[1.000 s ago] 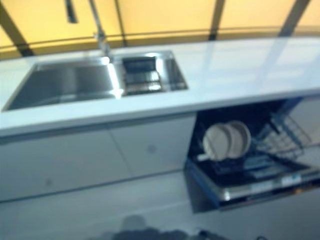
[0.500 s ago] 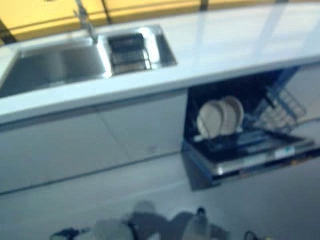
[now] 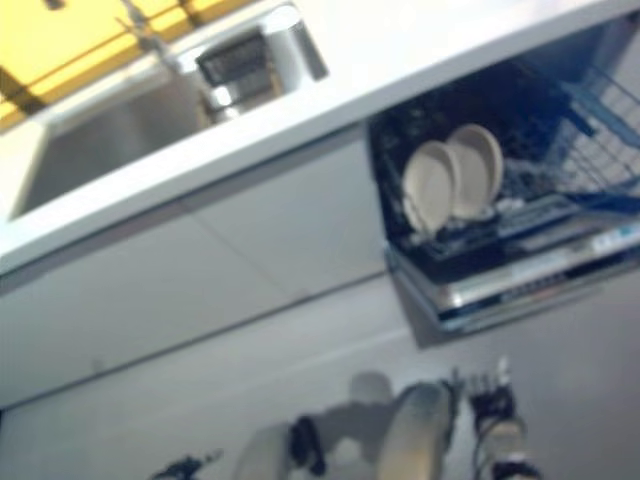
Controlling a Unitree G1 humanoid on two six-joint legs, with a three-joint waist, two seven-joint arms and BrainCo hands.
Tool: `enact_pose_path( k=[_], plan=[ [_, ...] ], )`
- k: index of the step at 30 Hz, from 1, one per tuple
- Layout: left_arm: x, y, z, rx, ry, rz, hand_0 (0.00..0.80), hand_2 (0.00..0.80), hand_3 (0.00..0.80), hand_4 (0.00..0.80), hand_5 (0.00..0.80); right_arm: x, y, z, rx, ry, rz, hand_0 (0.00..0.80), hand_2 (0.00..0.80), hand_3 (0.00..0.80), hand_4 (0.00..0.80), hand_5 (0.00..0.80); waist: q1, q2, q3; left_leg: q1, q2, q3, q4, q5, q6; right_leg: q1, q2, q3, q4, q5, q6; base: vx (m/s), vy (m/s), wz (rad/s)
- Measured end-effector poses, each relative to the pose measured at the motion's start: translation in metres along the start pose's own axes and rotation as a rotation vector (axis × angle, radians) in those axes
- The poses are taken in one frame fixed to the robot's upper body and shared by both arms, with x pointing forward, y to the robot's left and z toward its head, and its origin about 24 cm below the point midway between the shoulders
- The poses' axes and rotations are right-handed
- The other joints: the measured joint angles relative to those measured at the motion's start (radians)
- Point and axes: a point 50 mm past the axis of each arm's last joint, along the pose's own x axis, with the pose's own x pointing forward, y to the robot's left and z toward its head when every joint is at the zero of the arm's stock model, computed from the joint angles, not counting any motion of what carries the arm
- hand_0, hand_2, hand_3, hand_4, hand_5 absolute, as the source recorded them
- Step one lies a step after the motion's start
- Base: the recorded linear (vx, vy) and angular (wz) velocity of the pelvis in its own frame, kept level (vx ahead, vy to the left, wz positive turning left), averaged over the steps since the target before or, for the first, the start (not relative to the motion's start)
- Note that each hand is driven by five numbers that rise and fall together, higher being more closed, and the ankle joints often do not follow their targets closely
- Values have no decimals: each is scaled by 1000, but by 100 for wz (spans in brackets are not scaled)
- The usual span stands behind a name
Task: Take plates into dishwasher
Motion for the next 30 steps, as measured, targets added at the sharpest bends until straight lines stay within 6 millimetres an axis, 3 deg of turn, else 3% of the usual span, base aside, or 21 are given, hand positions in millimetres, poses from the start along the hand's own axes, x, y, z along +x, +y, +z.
enact_pose_path(
  k=[2,5,10,14,20,25,26,28,30],
  plan=[
    [-1,-1,-8,31,8,-7,0,0,0,0,0,0,9,21,58,-95,-22,0,0,0,0,0,15,7,-4,-21,-15,-29,23,0,-1,-16,-29,-10,50,-29,-3,-26,-2,38],
    [-3,-2,-23,41,50,-15,0,0,0,0,0,1,17,21,89,-125,2,0,0,0,0,0,20,13,-7,-58,-17,-54,64,-4,-5,-39,-40,-18,89,-41,-13,-27,-15,21],
    [-3,-7,-12,63,26,-34,0,0,0,0,0,2,33,24,-4,-134,45,0,0,0,0,0,43,19,-11,-73,-24,-77,66,-1,2,-30,-45,-33,87,-37,-14,-9,-53,6],
    [-4,-9,-8,76,25,-40,0,0,0,0,0,4,58,17,-185,-88,100,0,0,0,0,0,49,19,-10,-79,-23,-117,61,4,8,-11,-46,-81,77,-29,-26,-22,-82,4],
    [-2,-3,2,85,17,-30,0,0,0,0,0,1,116,7,-271,-47,261,0,0,0,0,0,98,10,-4,-89,-10,-156,59,6,11,-2,-44,-139,75,-21,-43,-11,-106,-1],
    [-1,16,12,108,-9,-2,0,0,0,0,0,-7,162,-1,-450,-40,426,0,0,0,0,0,125,-11,9,-84,4,-181,85,7,13,59,-45,-185,64,-23,-46,24,-50,16],
    [-1,21,14,115,-15,8,0,0,0,0,0,-11,175,-7,-485,-31,506,0,0,0,0,0,126,-22,16,-81,5,-181,83,7,12,71,-45,-190,57,-21,-42,-1,-5,19],
    [0,30,24,119,-37,27,0,0,0,0,0,-29,218,-18,-526,-29,703,0,0,0,0,0,127,-46,28,-56,8,-179,69,11,6,108,-43,-203,33,-14,-33,101,-17,26],
    [-1,40,33,119,-61,41,0,0,0,0,0,-46,253,-25,-574,-58,816,0,0,0,0,0,142,-88,1,-43,12,-177,50,15,6,145,-30,-206,1,-16,-19,70,9,33]
  ],
)
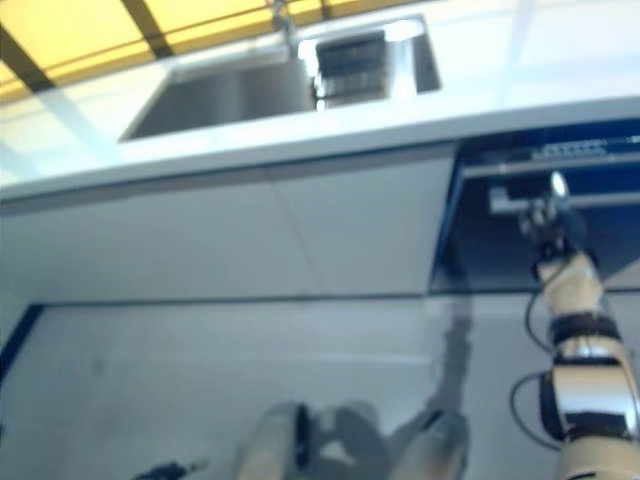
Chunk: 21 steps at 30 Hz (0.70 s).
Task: Take plates into dishwasher
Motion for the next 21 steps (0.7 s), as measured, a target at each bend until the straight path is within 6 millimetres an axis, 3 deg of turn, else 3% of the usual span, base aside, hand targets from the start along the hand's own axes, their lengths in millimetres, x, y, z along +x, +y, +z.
enact_pose_path(
  k=[3,5,7,13,17,21],
  plan=[
    [0,7,9,-6,-26,8,0,0,0,0,0,4,5,4,-199,40,-26,0,0,0,0,0,32,-46,-25,65,10,27,-48,4,0,76,23,-2,-69,14,14,121,34,12],
    [1,7,7,15,-21,5,0,0,0,0,0,0,-11,-3,-313,102,-90,0,0,0,0,0,33,-63,-43,100,14,41,-87,14,-2,116,42,0,-125,28,26,97,30,13],
    [1,9,3,36,-8,6,0,0,0,0,0,-17,-52,-23,-488,255,-224,0,0,0,0,0,36,-84,-81,156,14,82,-173,39,-5,176,73,11,-242,74,43,78,29,-8],
    [2,13,-6,65,-2,17,0,0,0,0,0,-100,-153,-78,-962,703,-431,0,0,0,0,0,6,-92,-155,260,1,150,-380,114,-4,295,142,10,-563,234,71,56,40,-20],
    [2,13,-10,64,-7,15,0,0,0,0,0,-166,-192,-120,-1219,965,-433,0,0,0,0,0,-22,-100,-221,312,-2,172,-516,170,-18,335,179,5,-696,292,69,60,36,-12],
    [2,11,-11,78,-21,10,0,0,0,0,0,-210,-207,-142,-1354,1045,-405,0,0,0,0,0,-48,-111,-276,344,-1,190,-619,213,-22,346,204,2,-771,323,65,43,15,-7]
  ],
)
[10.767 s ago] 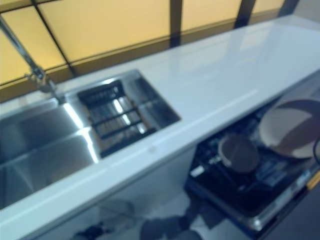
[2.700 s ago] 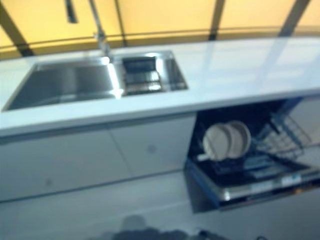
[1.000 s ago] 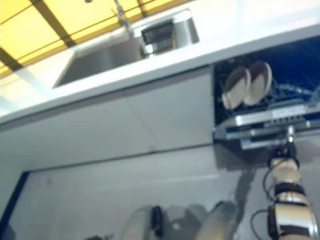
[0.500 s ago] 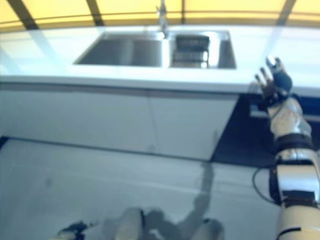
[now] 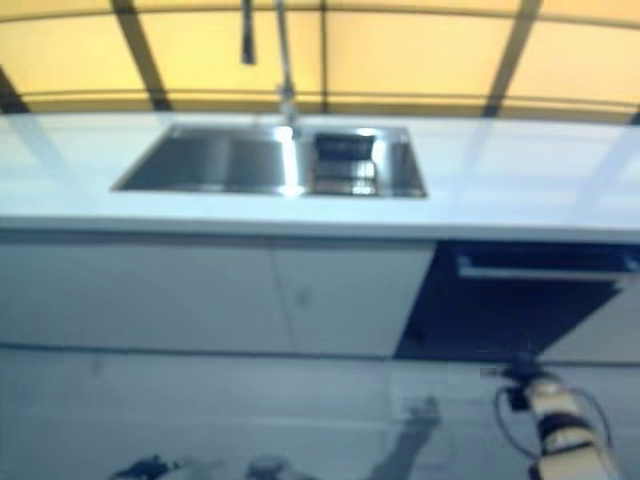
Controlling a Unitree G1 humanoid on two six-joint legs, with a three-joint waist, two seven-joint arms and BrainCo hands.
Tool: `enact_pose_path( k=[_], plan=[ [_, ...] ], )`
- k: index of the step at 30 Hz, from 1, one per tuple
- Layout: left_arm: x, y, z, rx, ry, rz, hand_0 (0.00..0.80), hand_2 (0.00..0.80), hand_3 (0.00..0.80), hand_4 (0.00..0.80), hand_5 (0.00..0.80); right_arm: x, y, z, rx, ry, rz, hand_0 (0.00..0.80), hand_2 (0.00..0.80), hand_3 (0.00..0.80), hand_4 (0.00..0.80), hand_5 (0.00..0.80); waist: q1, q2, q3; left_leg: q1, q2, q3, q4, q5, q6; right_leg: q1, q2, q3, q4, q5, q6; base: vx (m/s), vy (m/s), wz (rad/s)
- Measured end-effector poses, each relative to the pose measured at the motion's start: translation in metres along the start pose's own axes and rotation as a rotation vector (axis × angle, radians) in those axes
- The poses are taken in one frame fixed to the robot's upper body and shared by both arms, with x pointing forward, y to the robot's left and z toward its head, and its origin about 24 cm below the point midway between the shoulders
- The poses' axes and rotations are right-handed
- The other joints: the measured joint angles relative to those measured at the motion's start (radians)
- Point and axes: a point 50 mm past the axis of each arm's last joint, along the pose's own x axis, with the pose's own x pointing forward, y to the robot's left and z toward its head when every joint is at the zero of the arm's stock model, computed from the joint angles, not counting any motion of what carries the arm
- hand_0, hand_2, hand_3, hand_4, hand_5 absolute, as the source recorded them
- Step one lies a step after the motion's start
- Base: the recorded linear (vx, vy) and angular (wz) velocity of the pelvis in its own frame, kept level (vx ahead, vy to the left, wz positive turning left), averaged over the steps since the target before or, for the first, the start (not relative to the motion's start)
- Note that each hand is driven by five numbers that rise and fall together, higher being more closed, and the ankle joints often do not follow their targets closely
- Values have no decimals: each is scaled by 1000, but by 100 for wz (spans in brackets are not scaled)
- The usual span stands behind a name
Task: Take plates into dishwasher
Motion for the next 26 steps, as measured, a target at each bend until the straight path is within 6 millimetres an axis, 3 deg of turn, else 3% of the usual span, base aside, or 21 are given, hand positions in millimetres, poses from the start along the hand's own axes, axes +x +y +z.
enact_pose_path(
  k=[5,8,10,14,17,20,26],
  plan=[
    [-1,-3,-4,31,6,-4,0,0,0,0,0,-16,73,-55,-36,138,125,0,0,0,0,0,-5,-27,-36,27,1,21,-69,30,-6,14,20,-1,-69,31,-2,27,-7,-6],
    [-1,-16,-7,63,12,-31,0,0,0,0,0,-33,117,-80,-62,220,227,0,0,0,0,0,-5,-23,-38,33,1,24,-70,29,-8,19,20,2,-69,32,-2,64,5,-3],
    [-2,-27,-8,72,17,-59,0,0,0,0,0,-42,135,-93,-87,285,280,0,0,0,0,0,-6,-14,-38,34,1,24,-70,29,-7,19,20,3,-69,32,-2,67,33,-1],
    [-6,-51,-16,80,47,-116,0,0,0,0,0,-57,151,-117,-48,445,317,0,0,0,0,0,-7,5,-40,50,1,29,-74,28,-8,25,19,11,-69,31,-2,52,43,-4],
    [-9,-64,-26,74,76,-146,0,0,0,0,0,-62,151,-127,-25,506,307,0,0,0,0,0,-15,17,-40,52,2,31,-75,28,-9,31,19,11,-70,25,0,49,37,-1],
    [-13,-75,-37,71,101,-181,0,0,0,0,0,-62,151,-128,-44,499,306,0,0,0,0,0,-28,17,-42,55,1,30,-75,28,-8,35,19,11,-73,25,0,0,0,0],
    [-15,-82,-38,100,97,-204,0,0,0,0,0,-61,150,-125,-133,463,313,0,0,0,0,0,-28,19,-44,56,1,29,-75,29,-8,36,19,12,-73,25,0,0,0,0]
  ],
)
